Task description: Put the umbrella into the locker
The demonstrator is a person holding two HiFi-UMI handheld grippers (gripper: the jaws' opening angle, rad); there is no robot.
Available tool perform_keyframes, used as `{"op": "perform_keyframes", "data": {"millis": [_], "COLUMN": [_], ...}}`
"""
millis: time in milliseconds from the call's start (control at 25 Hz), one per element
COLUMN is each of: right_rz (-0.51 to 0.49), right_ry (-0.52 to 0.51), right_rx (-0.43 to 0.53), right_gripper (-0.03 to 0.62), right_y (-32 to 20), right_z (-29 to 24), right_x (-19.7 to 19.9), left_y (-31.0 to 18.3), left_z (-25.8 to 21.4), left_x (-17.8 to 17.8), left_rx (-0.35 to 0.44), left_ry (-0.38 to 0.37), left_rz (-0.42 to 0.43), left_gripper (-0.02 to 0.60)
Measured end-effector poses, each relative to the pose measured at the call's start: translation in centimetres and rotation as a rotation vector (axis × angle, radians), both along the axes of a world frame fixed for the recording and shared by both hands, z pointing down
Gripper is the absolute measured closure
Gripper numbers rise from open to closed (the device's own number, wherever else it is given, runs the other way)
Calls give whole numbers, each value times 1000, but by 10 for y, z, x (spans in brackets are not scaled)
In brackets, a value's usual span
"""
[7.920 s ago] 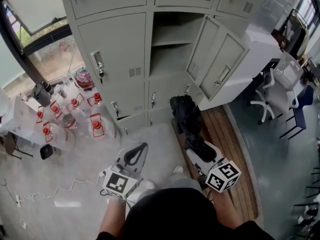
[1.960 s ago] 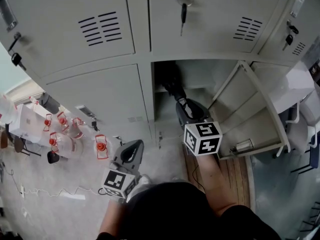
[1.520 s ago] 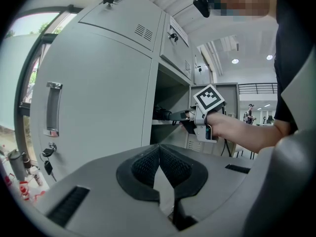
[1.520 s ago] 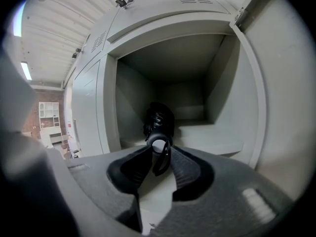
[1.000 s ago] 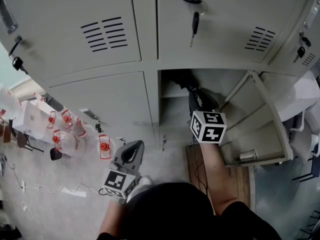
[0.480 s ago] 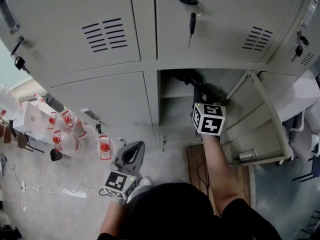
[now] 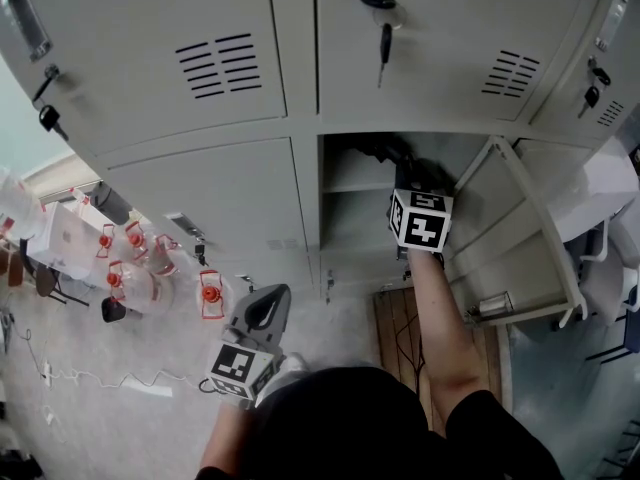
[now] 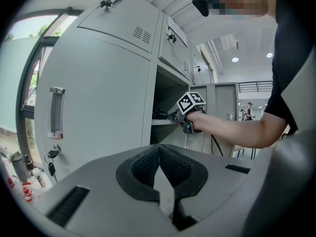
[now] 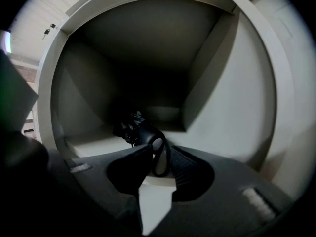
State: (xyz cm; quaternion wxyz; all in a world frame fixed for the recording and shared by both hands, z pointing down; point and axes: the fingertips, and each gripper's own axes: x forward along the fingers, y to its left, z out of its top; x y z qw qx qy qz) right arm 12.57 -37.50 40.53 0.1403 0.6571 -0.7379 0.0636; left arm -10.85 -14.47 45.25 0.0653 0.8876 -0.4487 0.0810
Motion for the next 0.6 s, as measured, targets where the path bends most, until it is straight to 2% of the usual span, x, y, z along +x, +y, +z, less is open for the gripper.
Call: {"op": "perform_keyframes", "data": {"millis": [360,600], "right_rz": [13,5], "right_ry": [2,-4], "right_rx": [-6,2], "right_gripper": [485,485], "right_y": [1,19], "right_z": [2,0], "right_x": [1,-2], "left_y": [12,19], "left_z": [-2,-3], "left_x": [-3,-3], "left_rx": [4,5], "left_ry": [-1,6], "left_rz": [7,23], "left_gripper": [571,571]}}
